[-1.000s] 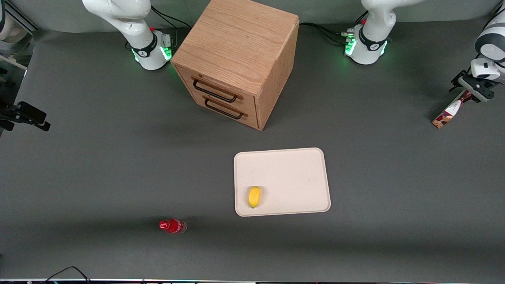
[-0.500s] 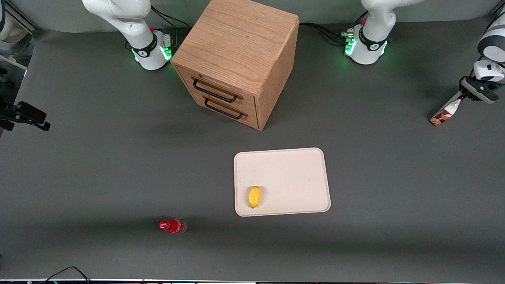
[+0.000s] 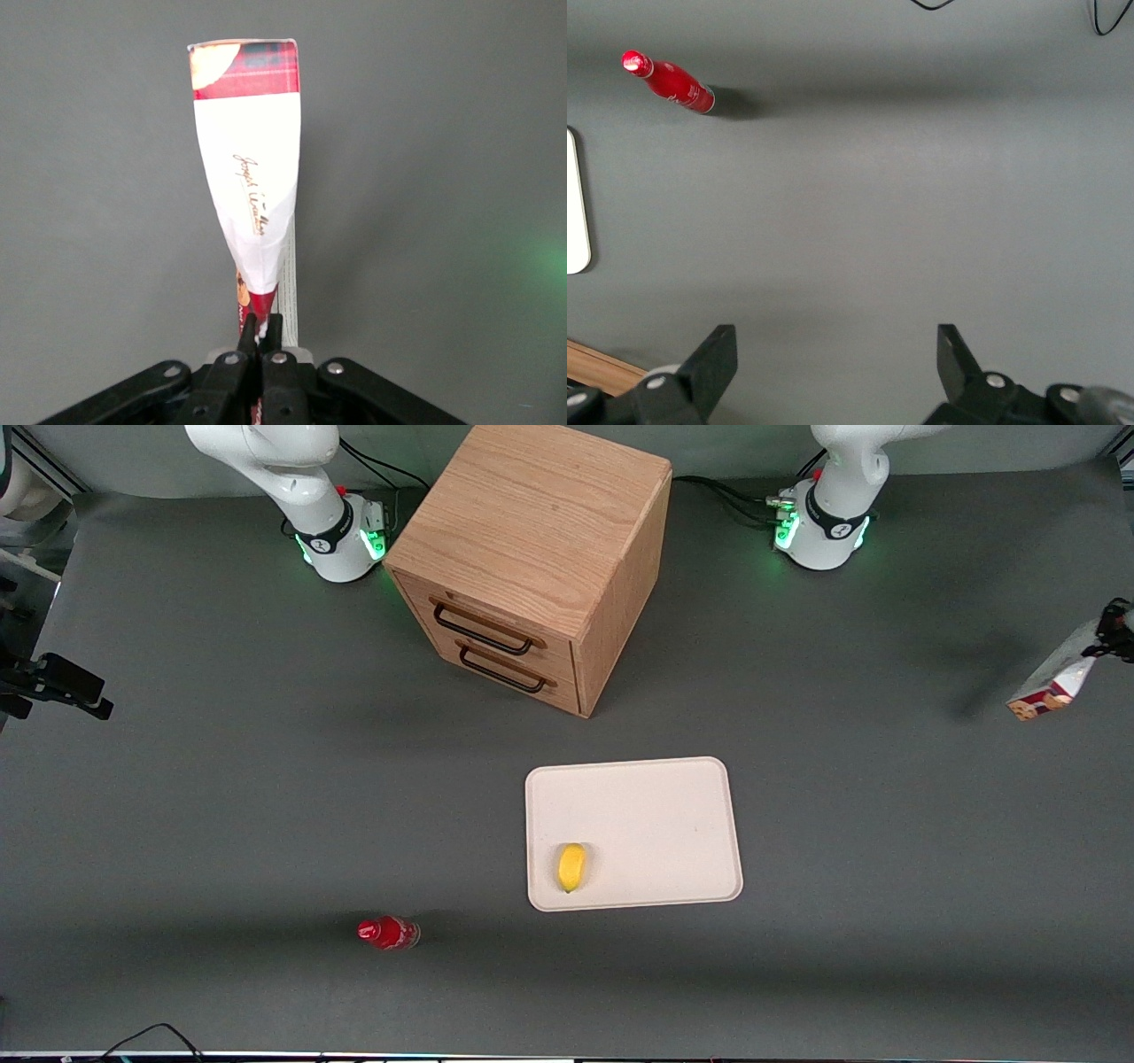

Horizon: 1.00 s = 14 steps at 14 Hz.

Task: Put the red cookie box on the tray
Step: 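Lift the cookie box with the left gripper and carry it toward the tray, then lower the box onto the white tray beside the lemon and release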

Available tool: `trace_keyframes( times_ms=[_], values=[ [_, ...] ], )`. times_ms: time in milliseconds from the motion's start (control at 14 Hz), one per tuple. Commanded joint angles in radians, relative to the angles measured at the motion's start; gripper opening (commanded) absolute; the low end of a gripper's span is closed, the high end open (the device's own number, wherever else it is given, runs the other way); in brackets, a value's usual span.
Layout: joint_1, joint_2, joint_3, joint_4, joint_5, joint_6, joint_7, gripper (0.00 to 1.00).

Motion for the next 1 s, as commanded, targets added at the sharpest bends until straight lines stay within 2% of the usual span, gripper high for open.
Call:
trace_keyframes(
  times_ms=[0,214,429,786,929],
  values=[
    [-0.004,0.019,-0.066,0.246,0.007,-0.259,-0.176,0.0],
    [-0.004,0.02,-0.191,0.419,0.053,-0.431,-0.444,0.0],
    [-0.004,0.019,-0.358,0.53,0.079,-0.546,-0.755,0.0],
    [-0.004,0.022,-0.683,0.569,0.107,-0.554,-1.257,0.0],
    [-0.004,0.068,-0.808,0.57,0.106,-0.531,-1.47,0.0]
  ],
)
